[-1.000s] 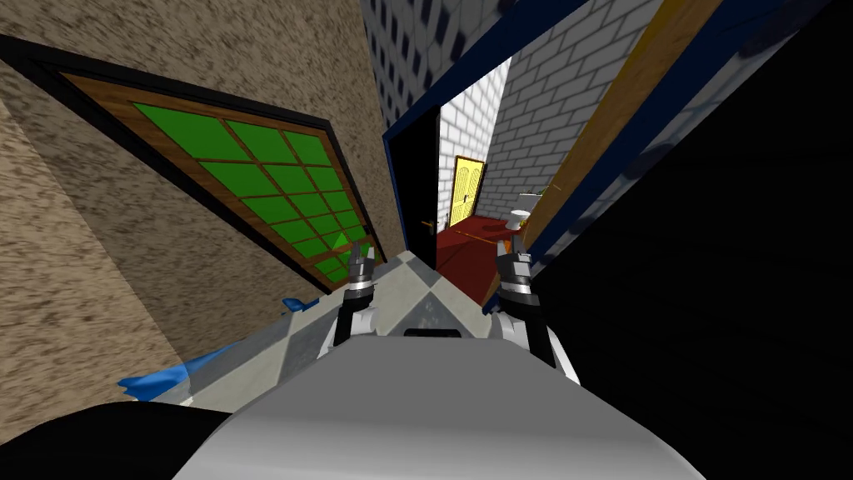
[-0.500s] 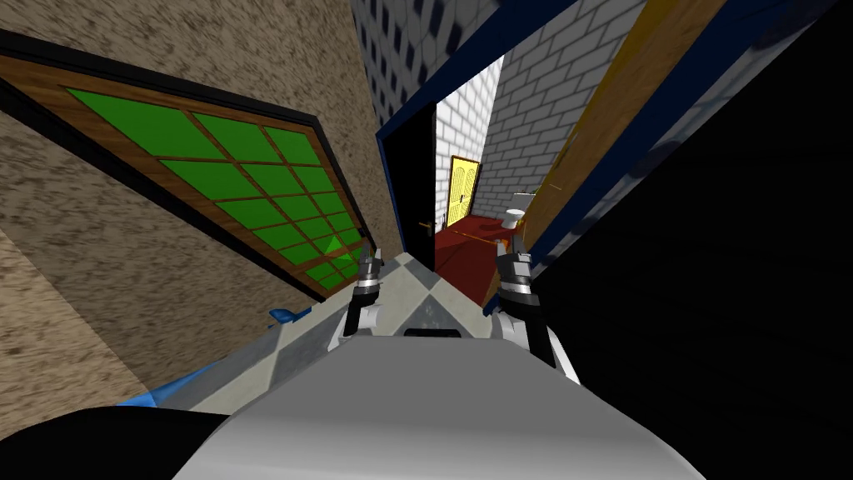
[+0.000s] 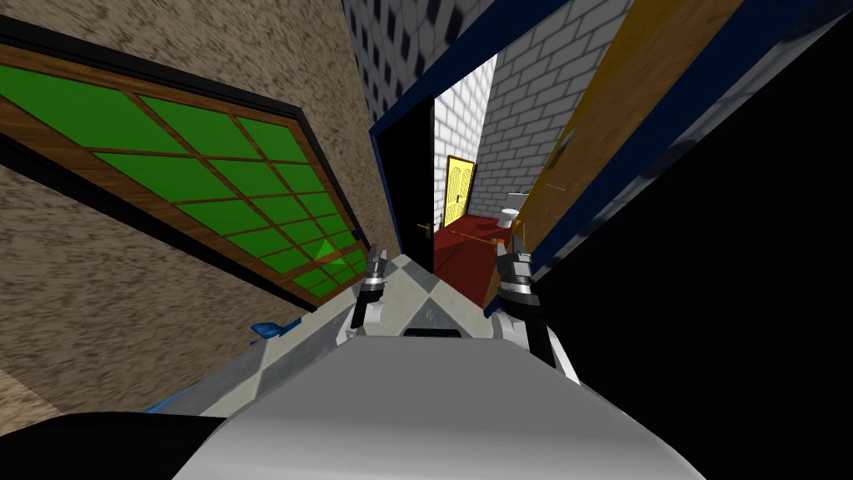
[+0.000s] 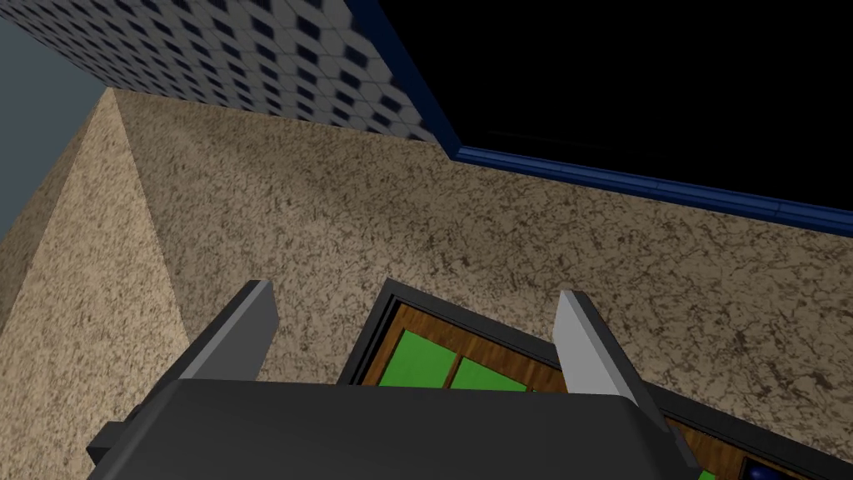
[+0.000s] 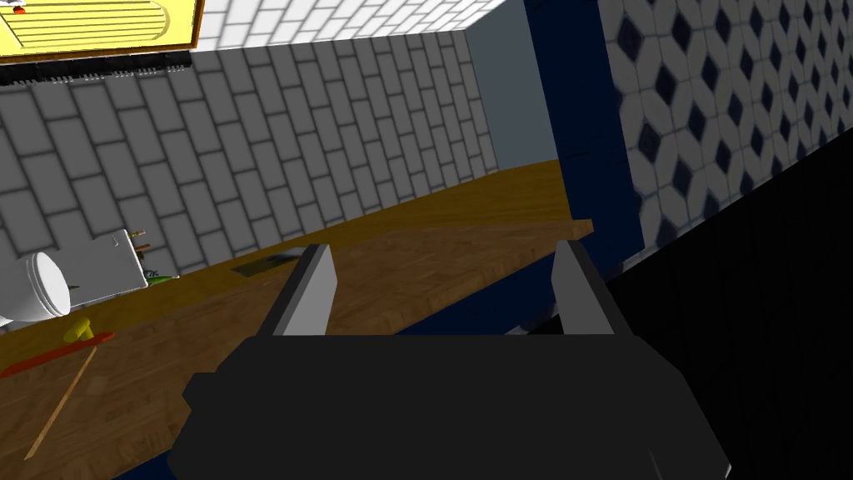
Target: Push the door open
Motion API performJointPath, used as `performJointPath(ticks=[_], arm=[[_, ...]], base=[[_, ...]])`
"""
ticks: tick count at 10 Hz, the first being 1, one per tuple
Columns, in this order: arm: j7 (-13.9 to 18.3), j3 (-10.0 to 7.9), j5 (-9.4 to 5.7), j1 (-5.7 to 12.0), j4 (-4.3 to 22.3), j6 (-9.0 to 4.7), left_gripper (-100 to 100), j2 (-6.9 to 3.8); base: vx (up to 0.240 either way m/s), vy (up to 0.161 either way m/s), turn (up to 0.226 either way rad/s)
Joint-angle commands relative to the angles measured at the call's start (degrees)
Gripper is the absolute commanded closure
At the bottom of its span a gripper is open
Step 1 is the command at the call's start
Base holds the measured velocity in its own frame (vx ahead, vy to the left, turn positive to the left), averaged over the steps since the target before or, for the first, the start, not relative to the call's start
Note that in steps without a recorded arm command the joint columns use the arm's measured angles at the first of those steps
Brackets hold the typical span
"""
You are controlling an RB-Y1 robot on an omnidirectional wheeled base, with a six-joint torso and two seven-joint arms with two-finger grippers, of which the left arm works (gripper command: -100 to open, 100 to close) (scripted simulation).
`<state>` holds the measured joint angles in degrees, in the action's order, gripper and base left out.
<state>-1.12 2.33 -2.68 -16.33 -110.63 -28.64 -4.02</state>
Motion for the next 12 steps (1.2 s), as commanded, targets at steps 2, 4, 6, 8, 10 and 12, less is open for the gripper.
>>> performJointPath(ticks=[2, 4, 6, 8, 10, 12], arm=[[0.9, 0.34, -0.01, 2.05, 3.4, 0.10, -100, -0.61], [1.5, 0.70, 0.03, 3.72, 6.2, 0.21, -100, -0.97], [2.1, 1.06, 0.08, 5.39, 9.0, 0.31, -100, -1.33], [2.7, 1.43, 0.12, 7.14, 11.8, 0.42, -100, -1.67], [3.4, 1.81, 0.17, 8.91, 14.8, 0.53, -100, -2.00], [4.0, 2.19, 0.22, 10.70, 17.7, 0.64, -100, -2.33]], base=[[0.086, 0.058, -0.082], [0.081, 0.064, -0.093], [0.084, 0.070, -0.110], [0.098, 0.072, -0.084], [0.081, 0.074, -0.112], [0.084, 0.080, -0.097]])
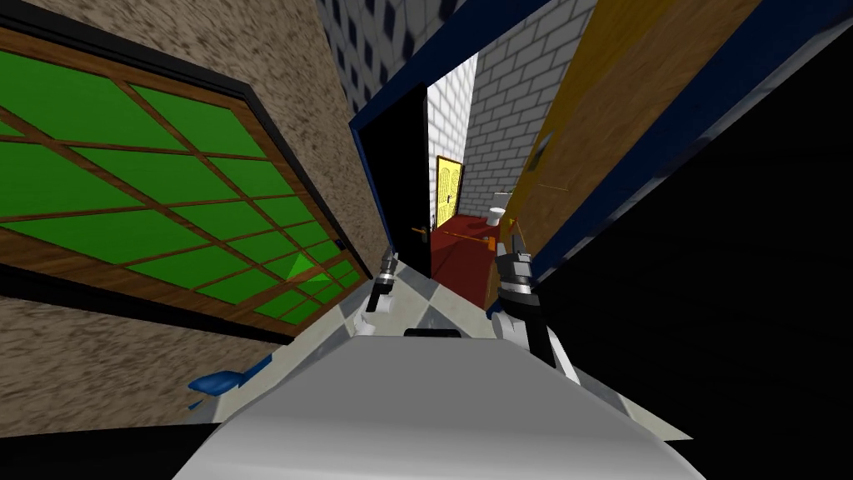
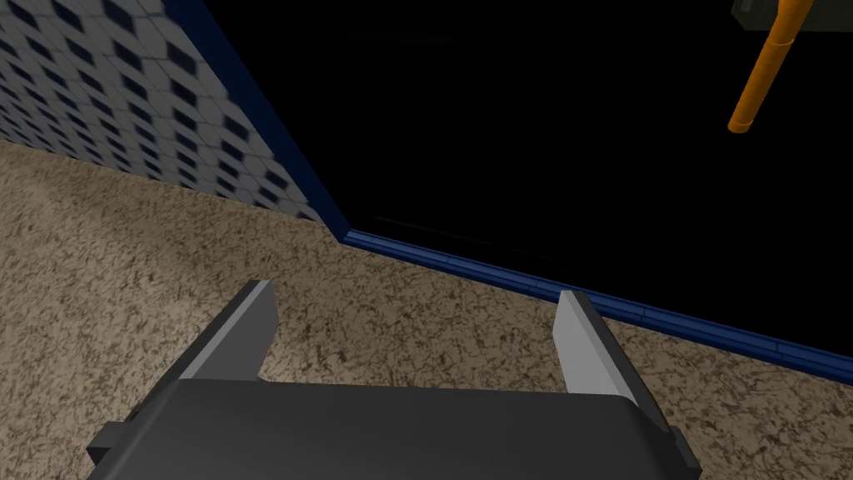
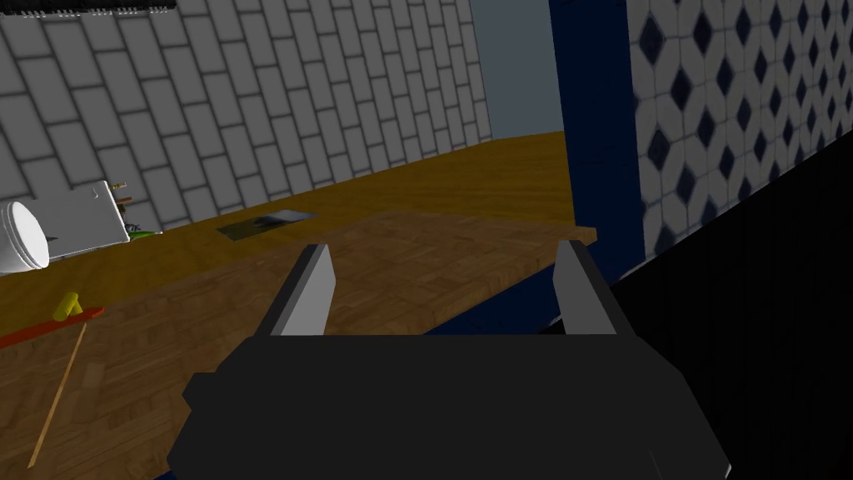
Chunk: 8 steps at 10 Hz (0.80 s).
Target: Push the door open
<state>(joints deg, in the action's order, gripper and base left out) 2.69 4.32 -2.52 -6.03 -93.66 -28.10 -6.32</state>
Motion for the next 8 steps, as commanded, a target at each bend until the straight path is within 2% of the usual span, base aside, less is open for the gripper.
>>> performJointPath(ticks=[1, 8], arm=[[0.5, 0.40, 0.08, 1.32, 2.3, 0.16, -100, -0.18], [2.9, 1.77, 0.25, 7.73, 12.9, 0.56, -100, -1.21]], base=[[0.091, 0.085, -0.121], [0.080, 0.083, -0.105]])
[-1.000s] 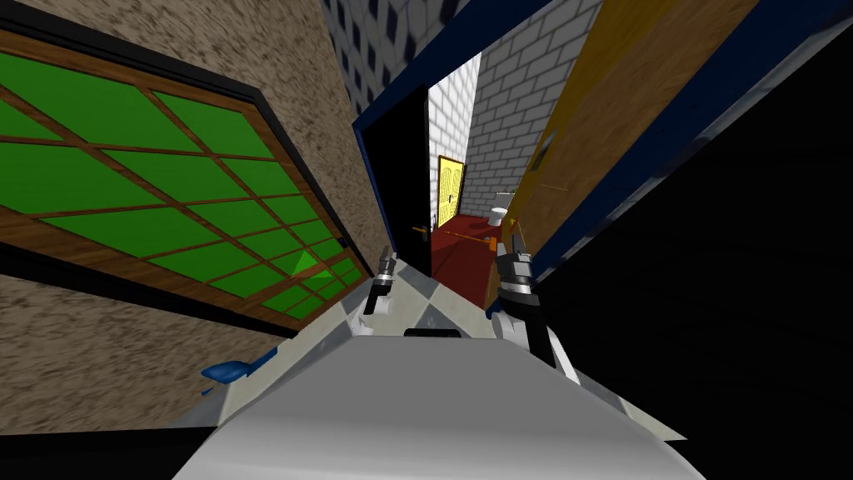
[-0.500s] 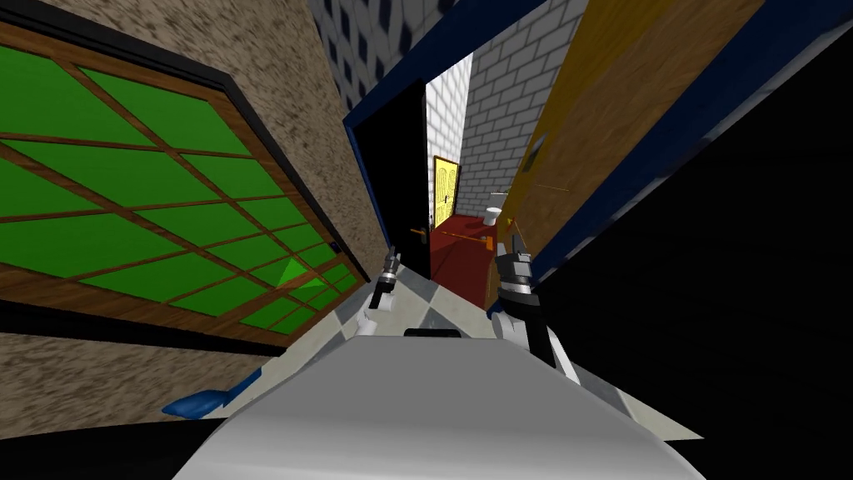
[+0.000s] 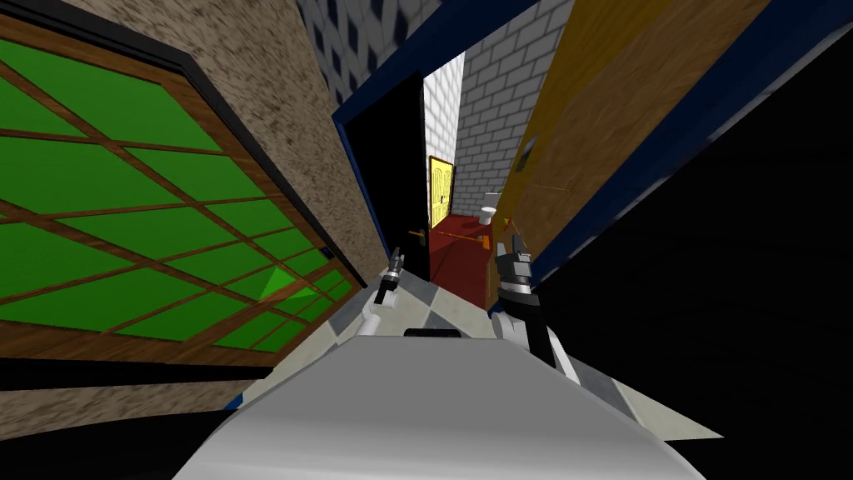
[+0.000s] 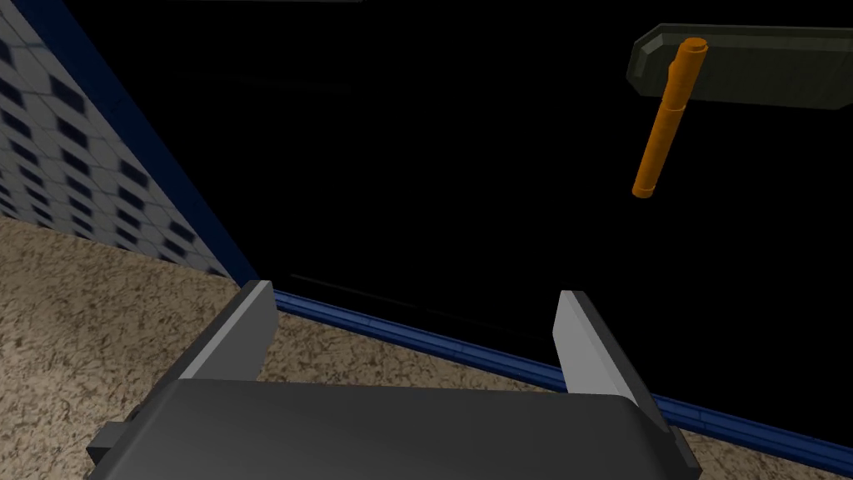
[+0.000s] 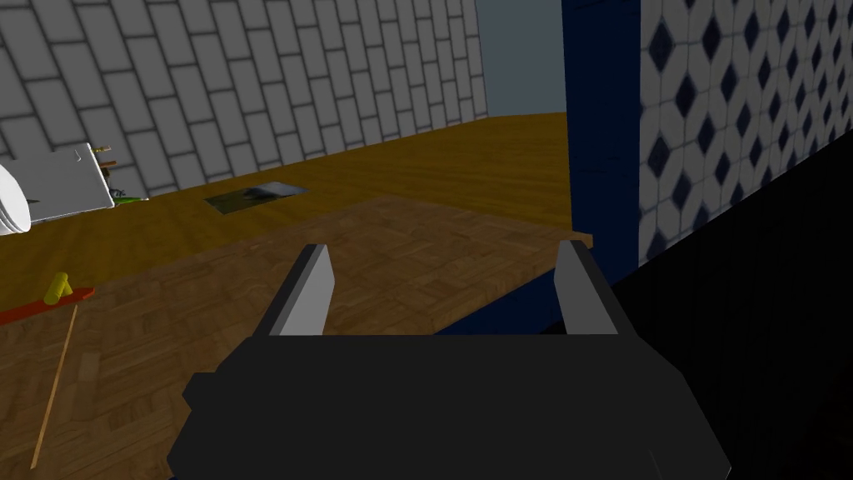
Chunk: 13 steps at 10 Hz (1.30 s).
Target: Push the door open
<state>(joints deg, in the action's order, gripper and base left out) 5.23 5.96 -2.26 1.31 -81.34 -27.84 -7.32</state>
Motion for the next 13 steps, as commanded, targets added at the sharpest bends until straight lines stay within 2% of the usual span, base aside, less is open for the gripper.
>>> performJointPath(ticks=[1, 13], arm=[[0.7, 0.32, 0.01, 1.31, 2.1, 0.35, -100, -0.35], [4.4, 2.53, 0.28, 11.64, 19.2, 0.99, -100, -1.74]], base=[[0.064, 0.084, -0.106], [0.069, 0.087, -0.097]])
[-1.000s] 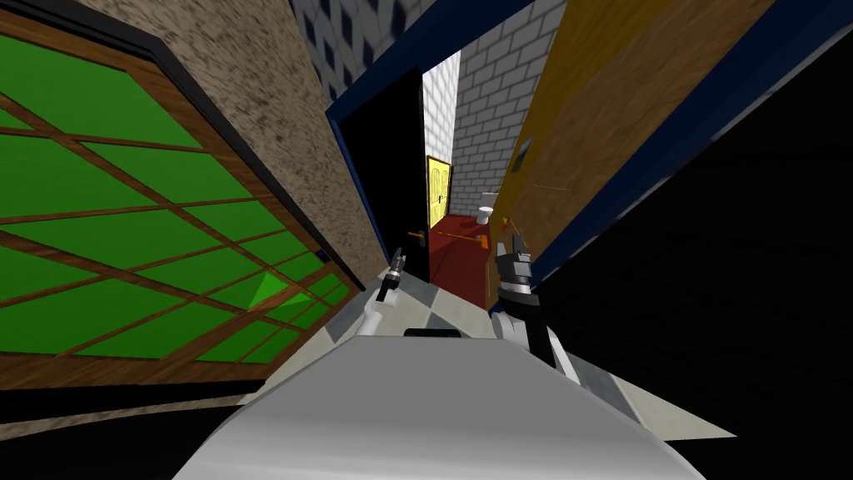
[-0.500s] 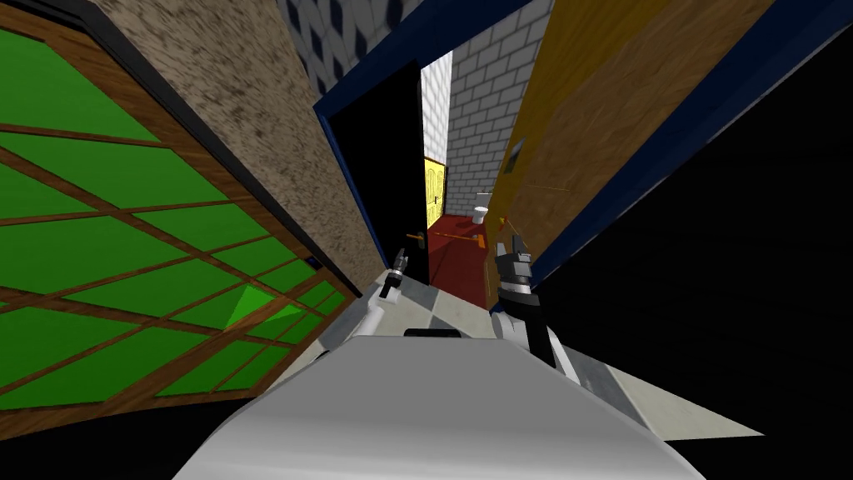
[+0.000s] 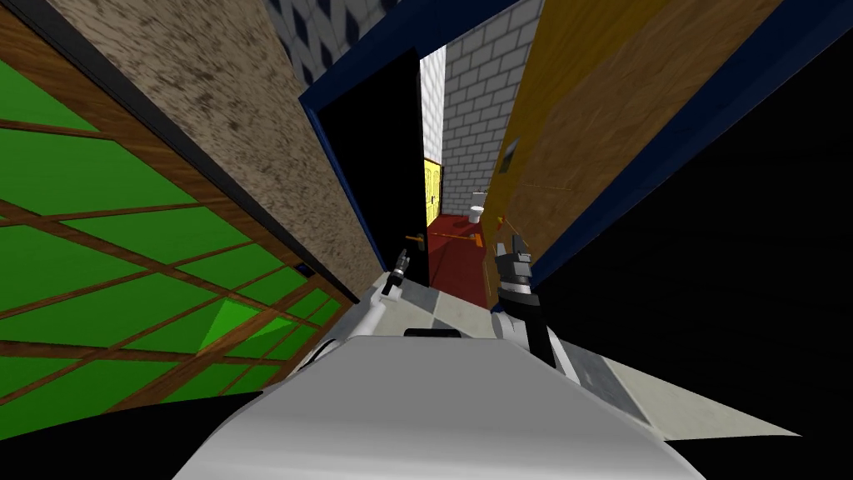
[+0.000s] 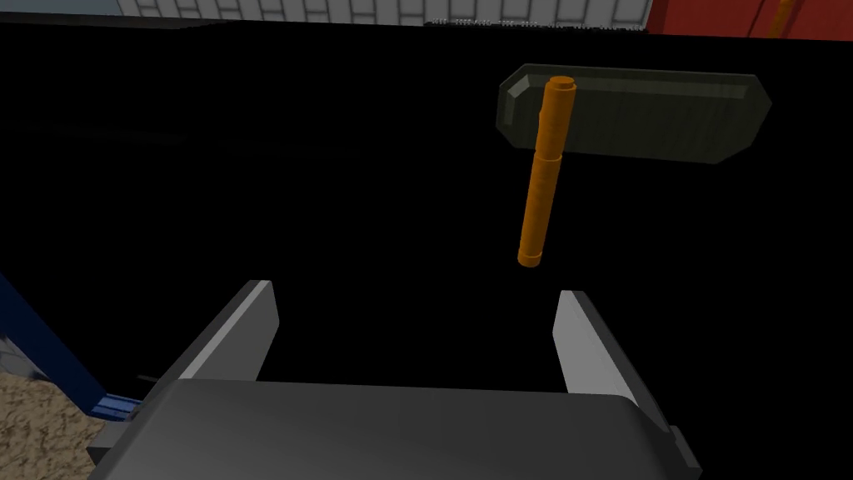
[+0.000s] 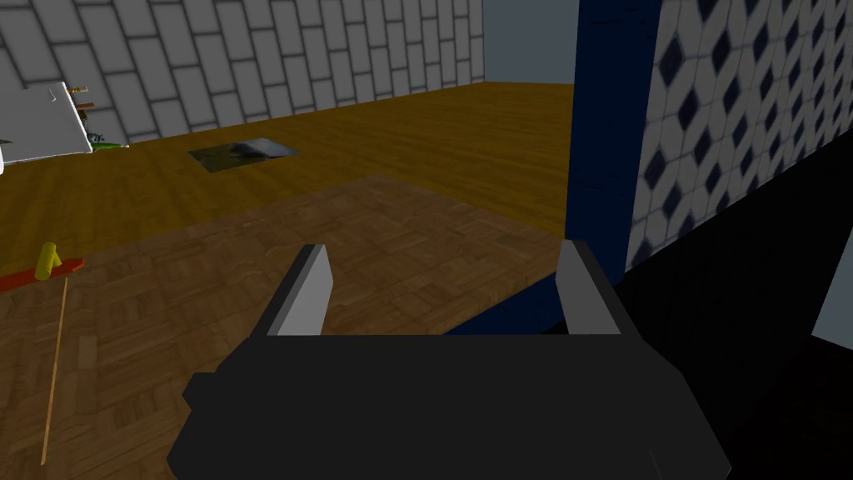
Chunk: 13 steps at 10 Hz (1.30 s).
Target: Push the door open
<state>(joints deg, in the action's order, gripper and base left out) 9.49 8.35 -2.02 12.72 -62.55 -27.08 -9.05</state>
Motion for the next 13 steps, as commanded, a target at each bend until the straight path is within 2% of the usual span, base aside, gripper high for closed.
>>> performJointPath(ticks=[1, 4, 5, 13], arm=[[0.4, 0.31, 0.06, 0.99, 1.6, 0.28, -100, -0.11], [1.3, 0.79, 0.12, 3.26, 5.4, 0.42, -100, -0.38], [1.8, 1.08, 0.16, 4.60, 7.6, 0.50, -100, -0.54], [3.6, 2.16, 0.29, 9.67, 16.0, 0.82, -100, -1.09]], base=[[0.055, 0.095, -0.084], [0.067, 0.082, -0.090], [0.079, 0.113, -0.137], [0.058, 0.083, -0.076]])
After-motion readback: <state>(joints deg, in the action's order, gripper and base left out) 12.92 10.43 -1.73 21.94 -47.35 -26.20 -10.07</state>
